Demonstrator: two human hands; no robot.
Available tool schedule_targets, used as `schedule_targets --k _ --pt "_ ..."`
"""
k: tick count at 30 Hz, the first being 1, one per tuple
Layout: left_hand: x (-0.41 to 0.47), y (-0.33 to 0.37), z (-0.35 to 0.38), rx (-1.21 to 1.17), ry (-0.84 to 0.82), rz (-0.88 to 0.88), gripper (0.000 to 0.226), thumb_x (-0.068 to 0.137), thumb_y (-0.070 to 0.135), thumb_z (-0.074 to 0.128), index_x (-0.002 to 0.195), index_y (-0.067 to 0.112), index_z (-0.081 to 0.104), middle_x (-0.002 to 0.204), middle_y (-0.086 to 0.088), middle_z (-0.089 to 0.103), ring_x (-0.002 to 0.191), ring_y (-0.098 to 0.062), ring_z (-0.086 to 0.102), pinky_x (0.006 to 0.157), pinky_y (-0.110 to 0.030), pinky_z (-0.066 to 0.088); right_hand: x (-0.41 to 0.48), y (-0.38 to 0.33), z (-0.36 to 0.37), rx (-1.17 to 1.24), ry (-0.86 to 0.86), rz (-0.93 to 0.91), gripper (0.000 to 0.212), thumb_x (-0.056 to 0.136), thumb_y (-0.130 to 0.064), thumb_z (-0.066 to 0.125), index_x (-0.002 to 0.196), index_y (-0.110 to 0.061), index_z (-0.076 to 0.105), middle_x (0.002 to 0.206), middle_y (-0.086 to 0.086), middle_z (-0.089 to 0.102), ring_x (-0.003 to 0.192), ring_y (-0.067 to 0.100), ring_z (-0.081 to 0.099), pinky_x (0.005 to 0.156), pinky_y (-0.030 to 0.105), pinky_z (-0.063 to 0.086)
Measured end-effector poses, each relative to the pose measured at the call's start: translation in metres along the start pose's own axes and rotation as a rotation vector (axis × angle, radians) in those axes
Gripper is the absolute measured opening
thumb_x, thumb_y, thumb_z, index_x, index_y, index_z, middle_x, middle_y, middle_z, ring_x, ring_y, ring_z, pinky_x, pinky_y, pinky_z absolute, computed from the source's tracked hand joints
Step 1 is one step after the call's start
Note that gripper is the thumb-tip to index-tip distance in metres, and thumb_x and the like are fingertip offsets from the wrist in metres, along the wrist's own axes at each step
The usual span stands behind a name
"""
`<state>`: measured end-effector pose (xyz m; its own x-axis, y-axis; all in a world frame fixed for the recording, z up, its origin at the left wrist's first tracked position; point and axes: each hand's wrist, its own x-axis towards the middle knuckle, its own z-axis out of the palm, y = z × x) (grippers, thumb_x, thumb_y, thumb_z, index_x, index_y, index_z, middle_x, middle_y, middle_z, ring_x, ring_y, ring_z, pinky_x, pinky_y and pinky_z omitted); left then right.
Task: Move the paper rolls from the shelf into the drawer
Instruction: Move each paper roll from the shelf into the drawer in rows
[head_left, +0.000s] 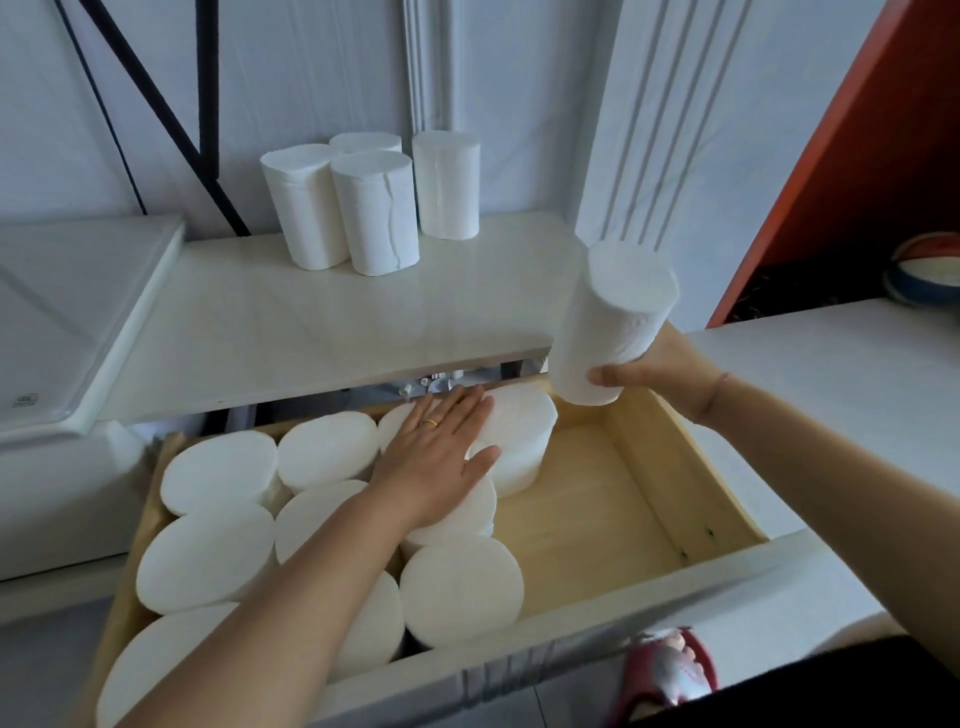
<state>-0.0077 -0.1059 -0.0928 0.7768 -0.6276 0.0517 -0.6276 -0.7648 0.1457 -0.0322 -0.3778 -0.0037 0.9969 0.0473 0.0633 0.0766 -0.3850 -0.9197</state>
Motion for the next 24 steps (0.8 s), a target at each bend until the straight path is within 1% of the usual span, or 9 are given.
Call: schedule_targets --k 3,7,10,11,13,15,16,19,24 --pt "0.0 0.0 -0.002 0.024 -0.021 0.006 0.064 0.095 0.057 0.01 0.149 0.028 -0.009 0.156 0.011 -0.015 0.141 -0.003 -0.019 0.115 -0.031 -0.015 -0.016 0.011 -0.004 0.003 -0.035 0.029 0.095 0.052 -0.034 0.082 0.137 -0.018 0.043 0.124 0.005 0.061 0.116 0.018 0.059 0.094 0.034 0.053" --pt "0.0 0.0 -0.002 0.02 -0.015 0.01 0.065 0.095 0.057 0.011 0.149 0.027 -0.008 0.157 0.01 -0.014 0.141 -0.002 -0.018 0.114 -0.029 -0.015 -0.027 0.034 0.003 -0.029 -0.095 0.094 0.095 0.05 -0.032 0.083 0.135 -0.017 0.043 0.117 -0.002 0.063 0.105 0.004 0.063 0.079 0.017 0.055" --pt "-0.001 0.0 -0.002 0.01 -0.008 0.012 0.064 0.095 0.057 0.012 0.15 0.027 -0.006 0.157 0.01 -0.013 0.141 -0.002 -0.018 0.114 -0.028 -0.016 -0.024 0.05 0.015 -0.12 -0.088 0.117 0.103 0.05 -0.024 0.085 0.14 -0.021 0.035 0.127 -0.002 0.055 0.112 0.002 0.056 0.09 0.025 0.054" --pt "-0.001 0.0 -0.003 0.012 -0.003 0.014 0.064 0.095 0.056 0.012 0.15 0.027 -0.005 0.157 0.01 -0.012 0.141 -0.003 -0.017 0.114 -0.029 -0.016 -0.022 0.054 0.017 -0.156 -0.08 0.115 0.107 0.048 -0.025 0.086 0.14 -0.027 0.032 0.132 -0.007 0.048 0.118 0.002 0.051 0.096 0.025 0.05" --pt "-0.001 0.0 -0.002 0.011 0.005 0.019 0.064 0.095 0.057 0.012 0.15 0.027 -0.005 0.157 0.01 -0.012 0.141 -0.002 -0.017 0.114 -0.029 -0.016 -0.02 0.059 0.022 -0.219 -0.089 0.1 0.112 0.041 -0.034 0.086 0.134 -0.045 0.026 0.129 -0.034 0.035 0.119 -0.018 0.037 0.092 0.01 0.042" --pt "-0.001 0.0 -0.002 -0.002 0.003 0.02 0.065 0.095 0.058 0.01 0.149 0.027 -0.006 0.156 0.011 -0.014 0.14 -0.001 -0.019 0.112 -0.027 -0.019 -0.019 0.066 0.024 -0.244 -0.114 0.12 0.112 0.039 -0.038 0.084 0.133 -0.046 0.023 0.116 -0.051 0.032 0.112 -0.028 0.033 0.086 0.005 0.039" --pt "-0.001 0.0 -0.002 -0.007 0.003 0.019 0.065 0.094 0.058 0.009 0.149 0.028 -0.008 0.155 0.012 -0.015 0.139 0.0 -0.02 0.112 -0.027 -0.019 -0.018 0.07 0.025 -0.24 -0.128 0.156 0.113 0.04 -0.037 0.084 0.136 -0.04 0.024 0.12 -0.045 0.036 0.115 -0.021 0.037 0.091 0.011 0.04" --pt "-0.001 -0.001 -0.001 -0.008 0.0 0.015 0.065 0.093 0.059 0.007 0.148 0.029 -0.011 0.154 0.014 -0.019 0.138 0.0 -0.022 0.111 -0.026 -0.02 -0.019 0.084 0.027 -0.229 -0.179 0.267 0.113 0.052 -0.022 0.089 0.144 -0.026 0.024 0.133 -0.008 0.048 0.124 0.012 0.045 0.102 0.035 0.043" --pt "-0.002 -0.001 -0.001 -0.003 0.004 0.014 0.064 0.094 0.058 0.007 0.148 0.029 -0.011 0.153 0.014 -0.019 0.138 0.0 -0.021 0.111 -0.026 -0.02 -0.018 0.09 0.031 -0.287 -0.156 0.302 0.112 0.062 -0.005 0.088 0.15 -0.017 0.02 0.144 0.002 0.043 0.134 0.021 0.039 0.113 0.041 0.035"
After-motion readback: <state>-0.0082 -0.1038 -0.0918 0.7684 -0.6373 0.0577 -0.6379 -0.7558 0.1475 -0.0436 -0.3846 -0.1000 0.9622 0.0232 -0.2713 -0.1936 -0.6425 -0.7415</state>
